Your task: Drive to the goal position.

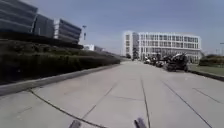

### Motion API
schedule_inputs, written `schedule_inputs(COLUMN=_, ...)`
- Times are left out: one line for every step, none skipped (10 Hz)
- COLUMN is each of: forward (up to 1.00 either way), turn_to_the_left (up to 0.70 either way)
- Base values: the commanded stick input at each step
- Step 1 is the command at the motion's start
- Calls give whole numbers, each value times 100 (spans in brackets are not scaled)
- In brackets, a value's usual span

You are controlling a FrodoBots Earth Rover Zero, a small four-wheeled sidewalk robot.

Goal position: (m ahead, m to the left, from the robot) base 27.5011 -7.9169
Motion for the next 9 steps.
schedule_inputs(forward=70, turn_to_the_left=-34)
schedule_inputs(forward=70, turn_to_the_left=-6)
schedule_inputs(forward=70, turn_to_the_left=-2)
schedule_inputs(forward=70, turn_to_the_left=1)
schedule_inputs(forward=70, turn_to_the_left=1)
schedule_inputs(forward=70, turn_to_the_left=1)
schedule_inputs(forward=70, turn_to_the_left=1)
schedule_inputs(forward=70, turn_to_the_left=-1)
schedule_inputs(forward=70, turn_to_the_left=-9)
